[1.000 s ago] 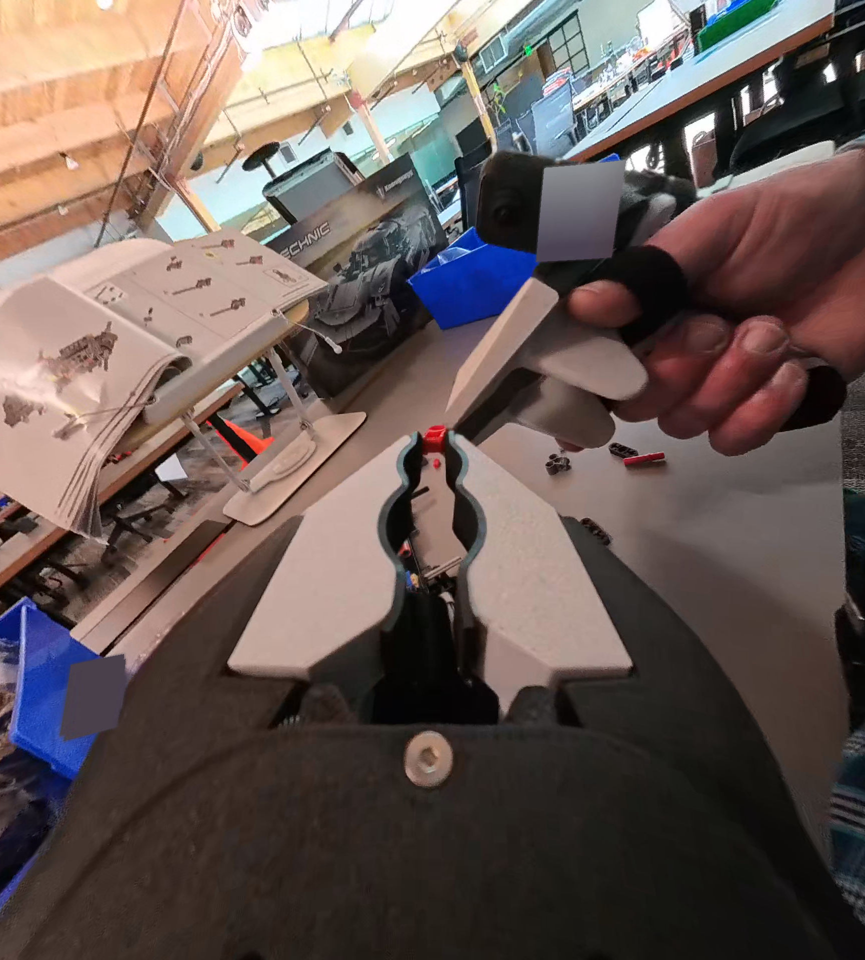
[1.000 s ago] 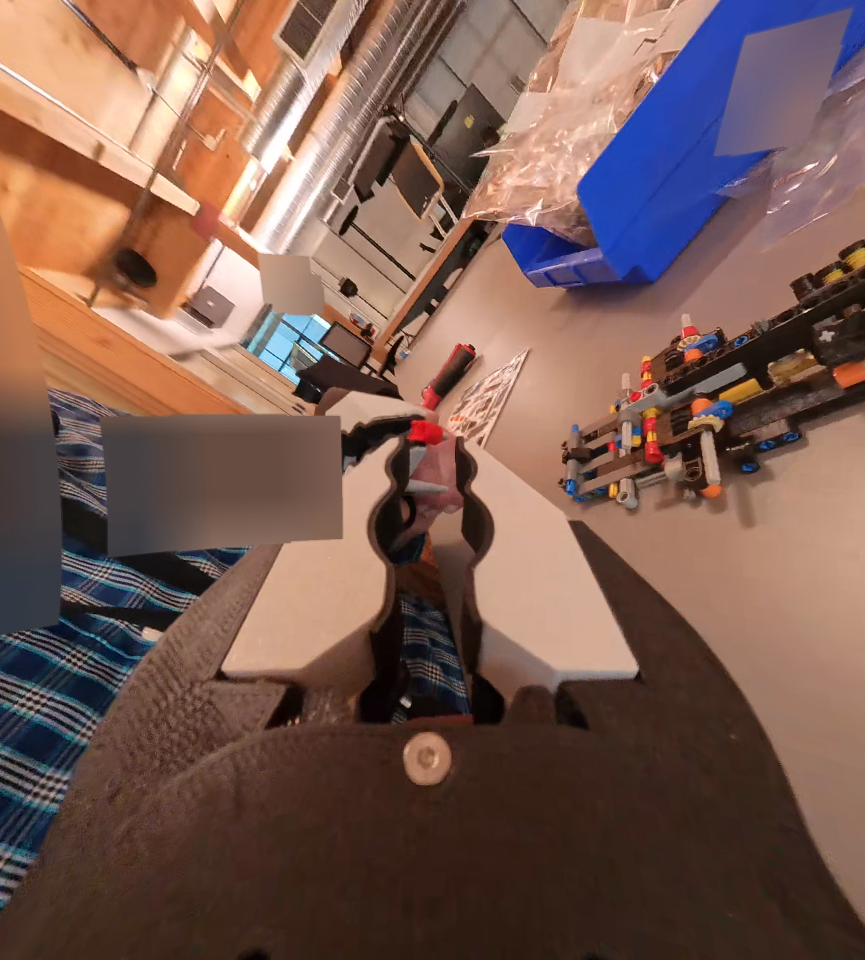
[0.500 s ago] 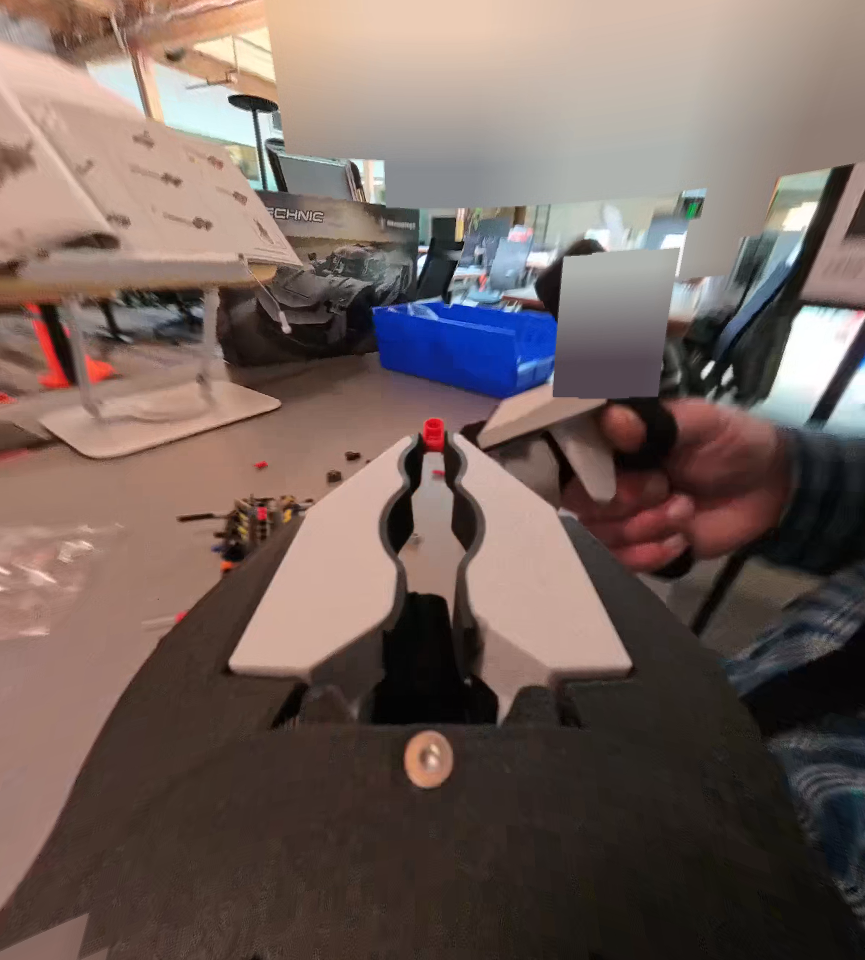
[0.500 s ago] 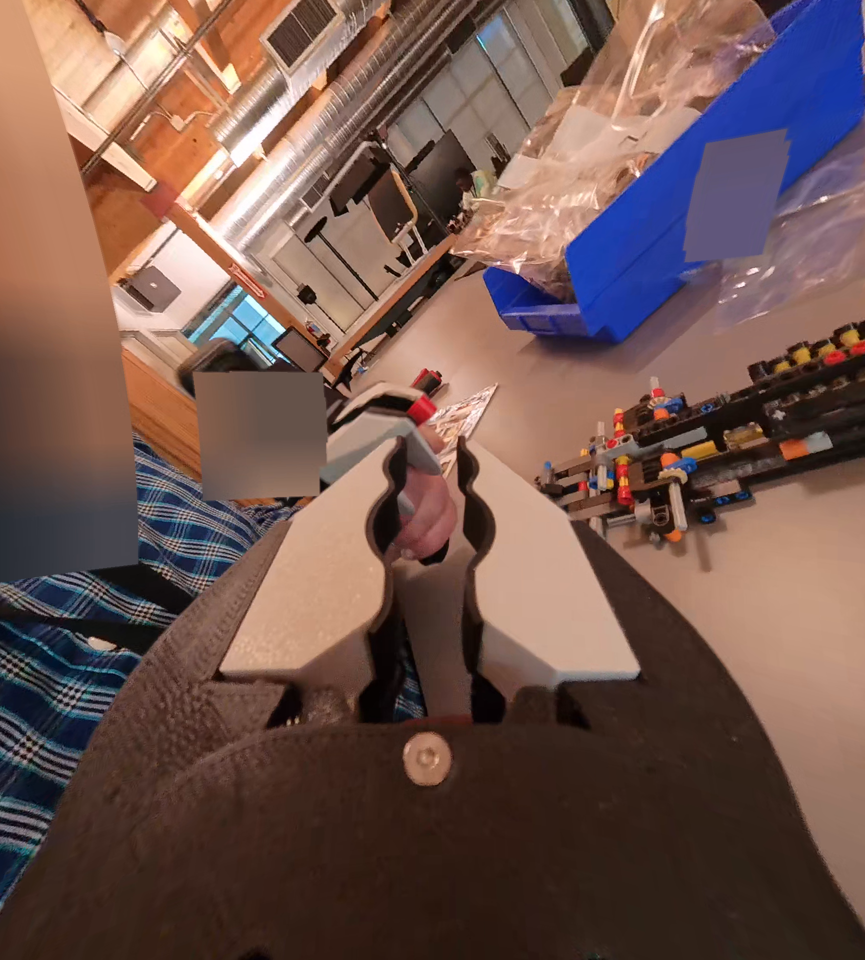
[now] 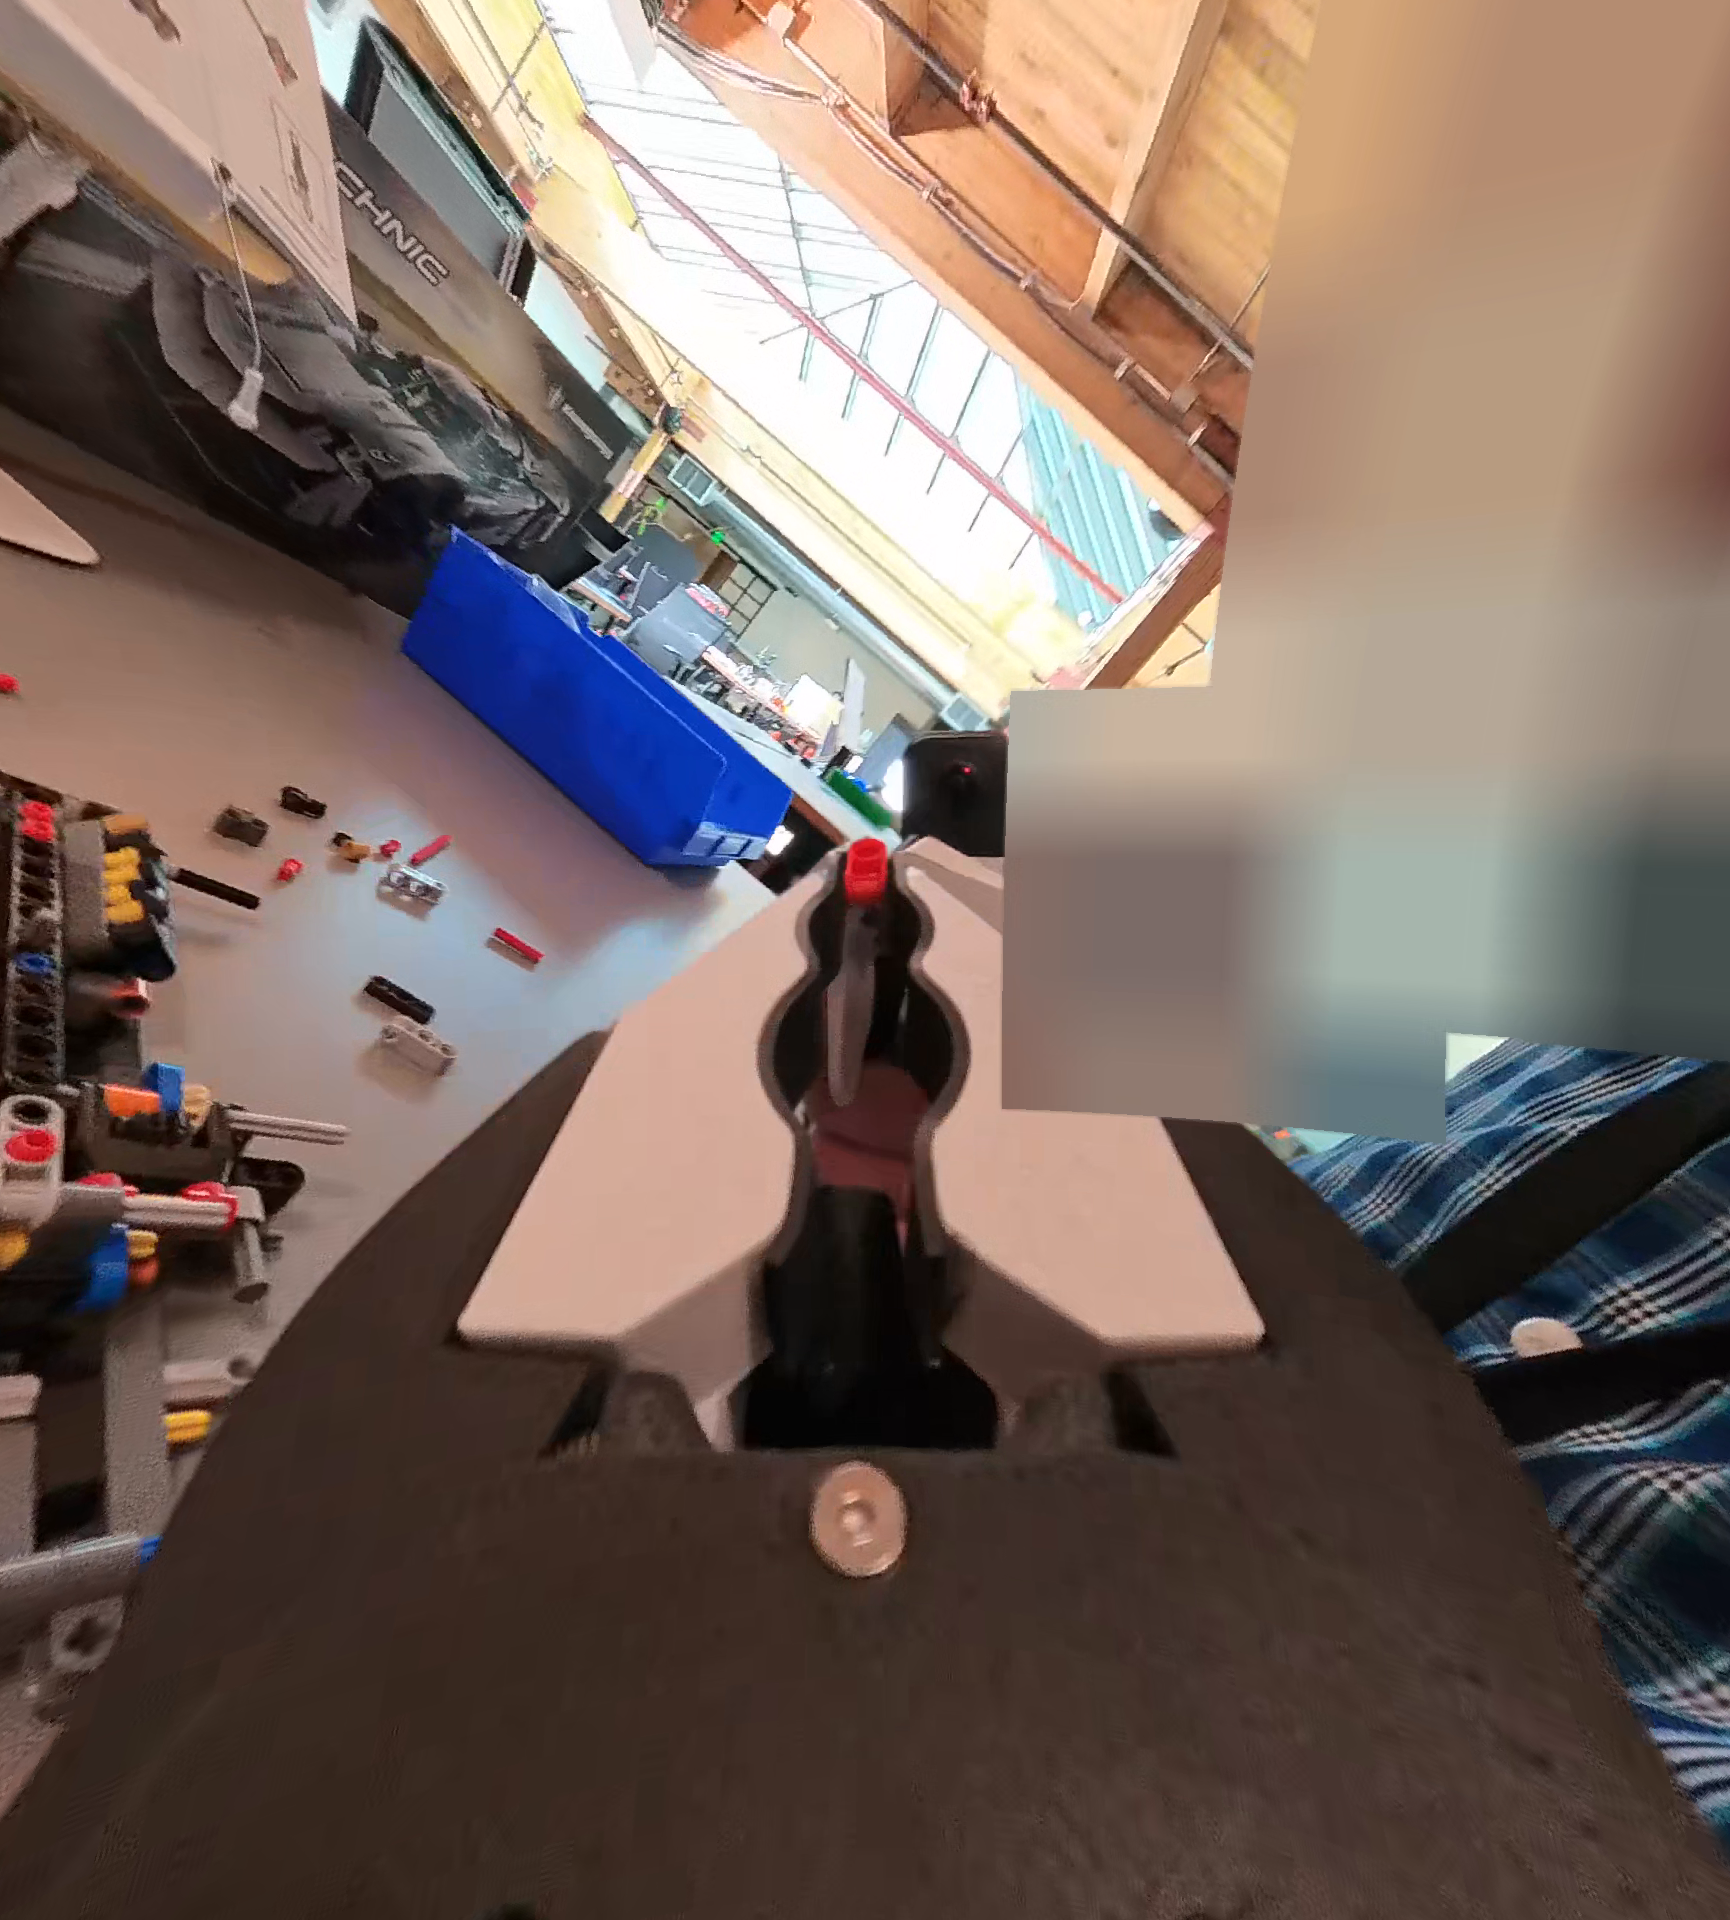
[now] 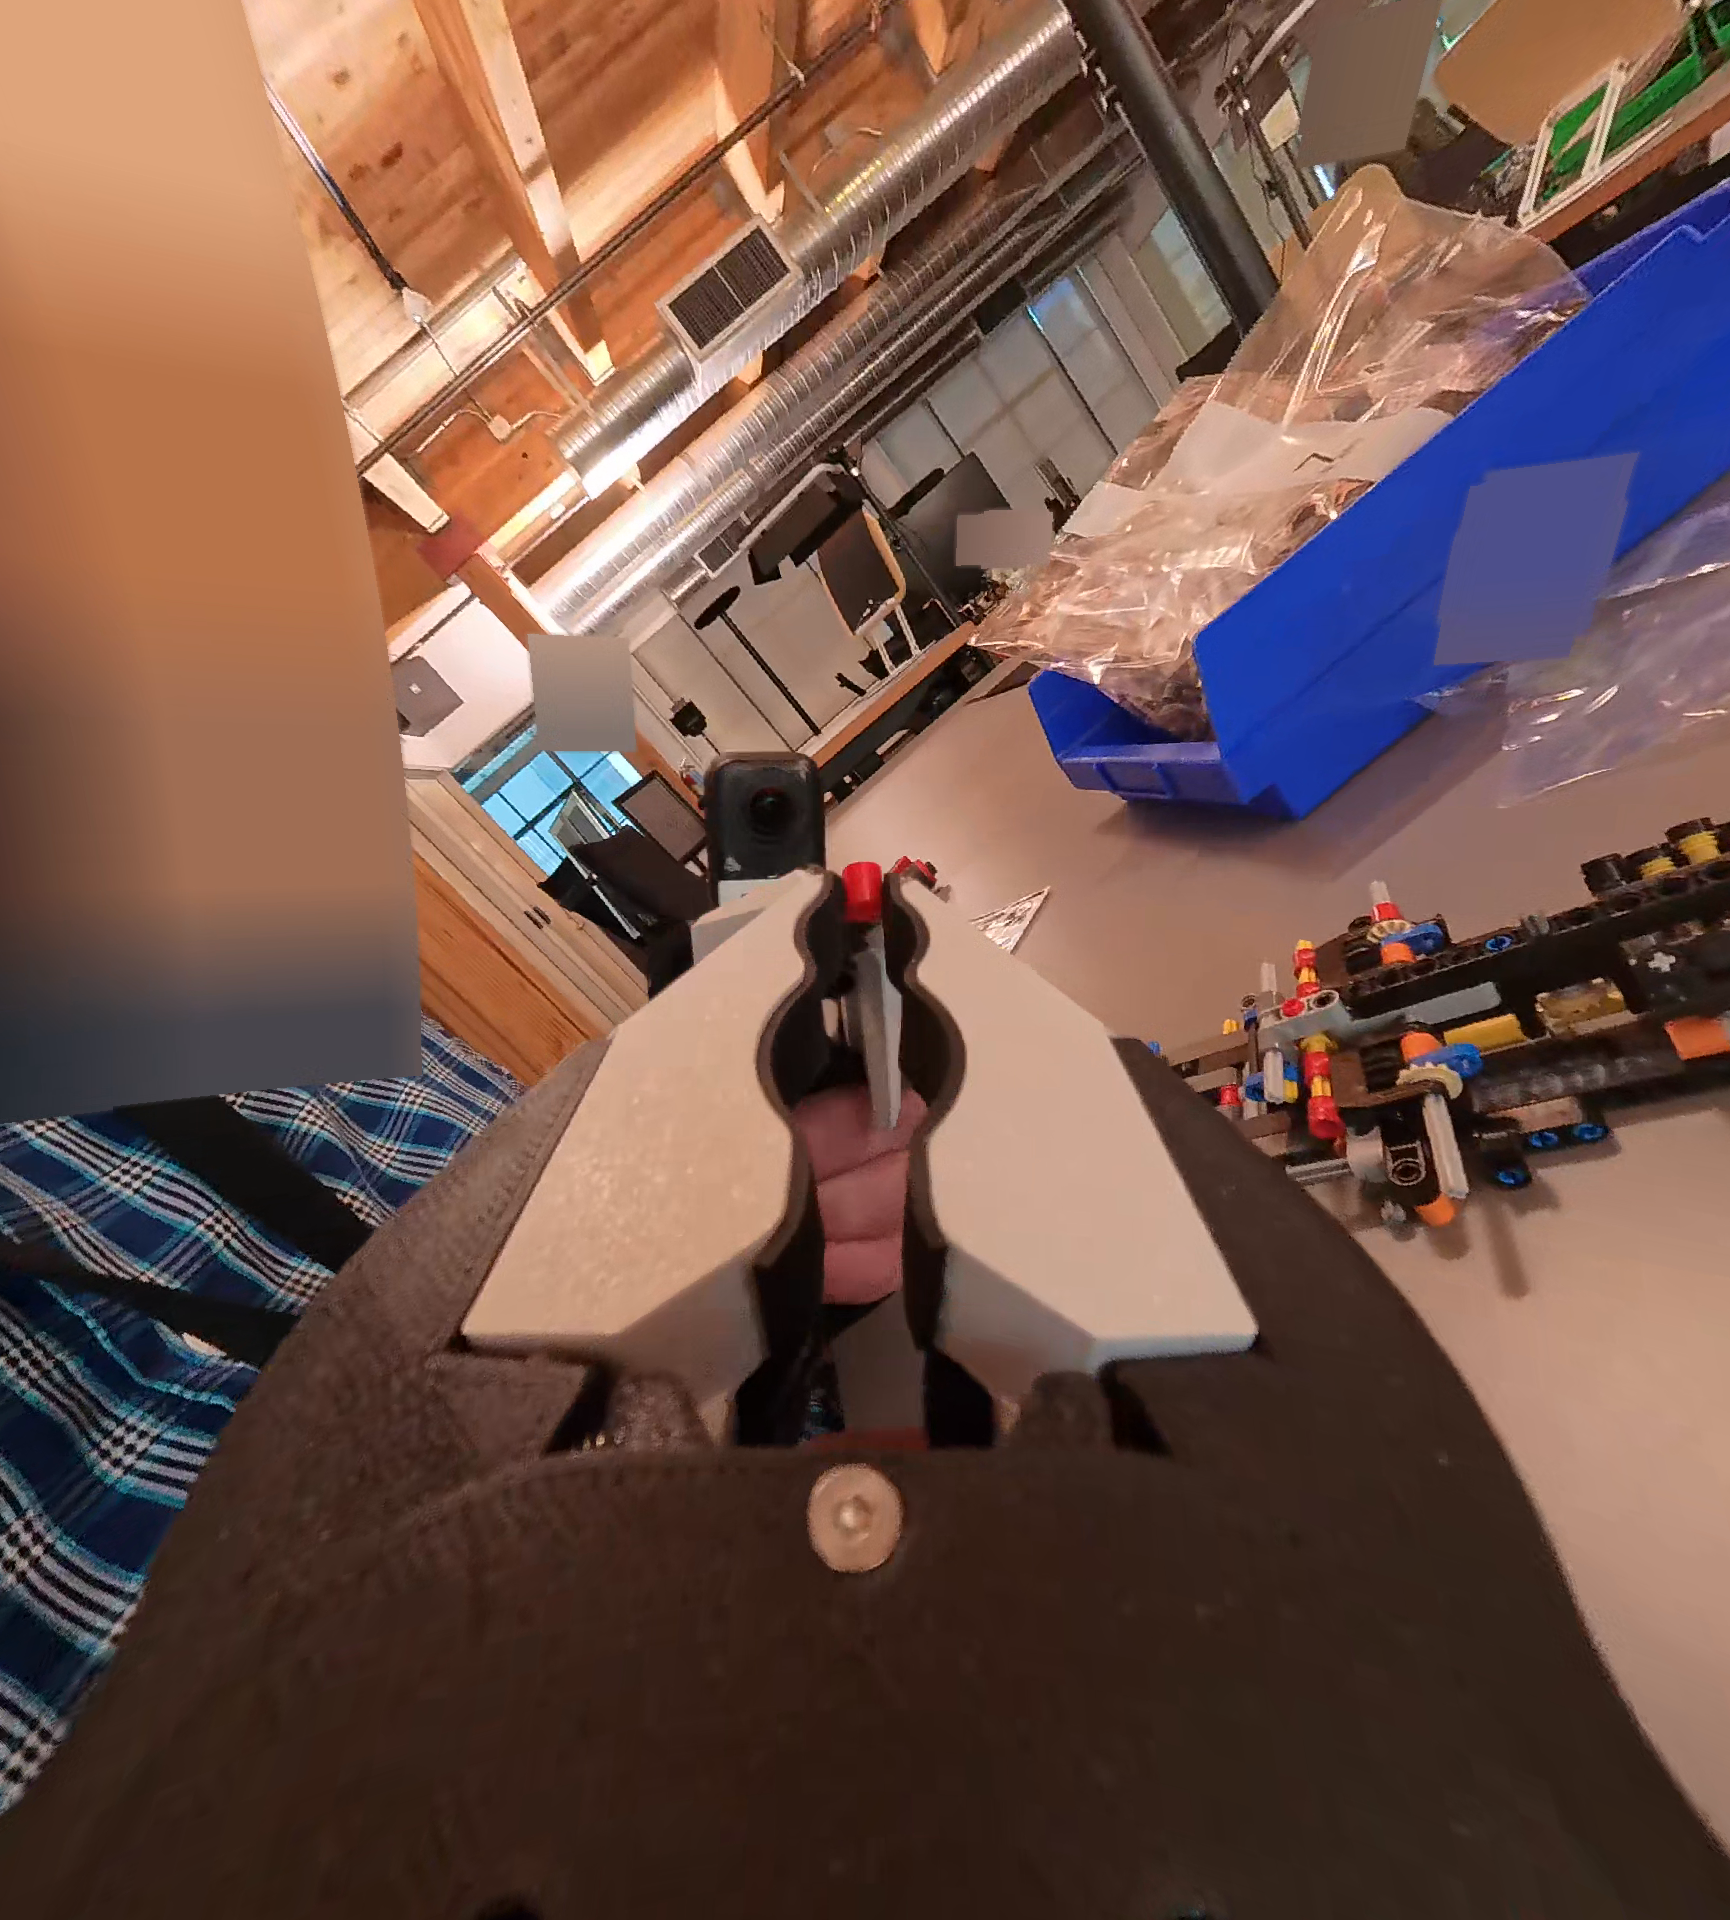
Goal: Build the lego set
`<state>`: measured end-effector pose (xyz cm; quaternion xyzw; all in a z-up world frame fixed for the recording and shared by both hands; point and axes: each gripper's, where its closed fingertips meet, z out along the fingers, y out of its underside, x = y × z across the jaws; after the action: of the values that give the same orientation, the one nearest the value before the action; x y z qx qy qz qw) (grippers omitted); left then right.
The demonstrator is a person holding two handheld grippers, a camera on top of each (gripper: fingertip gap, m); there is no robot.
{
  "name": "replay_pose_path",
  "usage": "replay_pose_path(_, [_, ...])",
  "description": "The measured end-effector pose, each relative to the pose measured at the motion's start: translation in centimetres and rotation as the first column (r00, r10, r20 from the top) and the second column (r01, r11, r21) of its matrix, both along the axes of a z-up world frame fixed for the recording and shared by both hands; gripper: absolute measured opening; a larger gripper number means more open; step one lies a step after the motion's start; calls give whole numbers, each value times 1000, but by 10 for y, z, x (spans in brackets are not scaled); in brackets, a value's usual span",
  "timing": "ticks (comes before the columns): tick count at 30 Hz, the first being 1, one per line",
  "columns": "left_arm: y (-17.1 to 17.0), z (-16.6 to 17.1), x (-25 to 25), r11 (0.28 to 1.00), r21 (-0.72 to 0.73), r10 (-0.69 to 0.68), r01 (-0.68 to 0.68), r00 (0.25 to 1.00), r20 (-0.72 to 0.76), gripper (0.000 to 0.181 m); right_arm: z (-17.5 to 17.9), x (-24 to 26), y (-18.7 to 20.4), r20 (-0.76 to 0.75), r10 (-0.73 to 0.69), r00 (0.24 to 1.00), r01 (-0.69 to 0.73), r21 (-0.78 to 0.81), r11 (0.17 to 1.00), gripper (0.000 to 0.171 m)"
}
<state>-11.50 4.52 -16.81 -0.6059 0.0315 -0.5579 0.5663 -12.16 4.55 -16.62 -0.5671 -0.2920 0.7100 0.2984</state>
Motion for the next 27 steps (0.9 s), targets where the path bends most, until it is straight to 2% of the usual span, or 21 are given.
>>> replay_pose_path(3, [1,-3,1,1000,-17,-6,6,1000,-7,6,-3,1,1,32,-10,999,9,27,1000,4])
replay_pose_path(5, [3,-6,-3,999,-2,42,-43,994,-105,15,-9,4,9,101,-56,993,49,73,996,4])
replay_pose_path(7, [9,-15,-14,994,7,107,-110,952,-286,24,-27,6,19,237,-125,963,83,178,981,4])
replay_pose_path(10, [23,-28,-44,976,56,206,-210,808,-552,39,-63,9,33,455,-256,853,56,408,911,4])
replay_pose_path(13, [35,-58,-63,976,43,171,-214,628,-759,57,-91,7,40,574,-363,734,-47,576,816,4])
replay_pose_path(14, [38,-67,-67,978,26,145,-205,589,-795,61,-99,6,42,597,-390,701,-79,609,789,4])
replay_pose_path(16, [41,-83,-73,982,-24,84,-188,545,-834,67,-111,3,44,620,-420,663,-120,641,758,4])
replay_pose_path(21, [44,-111,-76,983,-121,-37,-139,491,-871,80,-128,0,50,653,-456,604,-167,664,729,4])
replay_pose_path(27, [49,-124,-78,974,-203,-125,-96,520,-845,93,-132,-4,56,655,-463,597,-161,664,730,4])
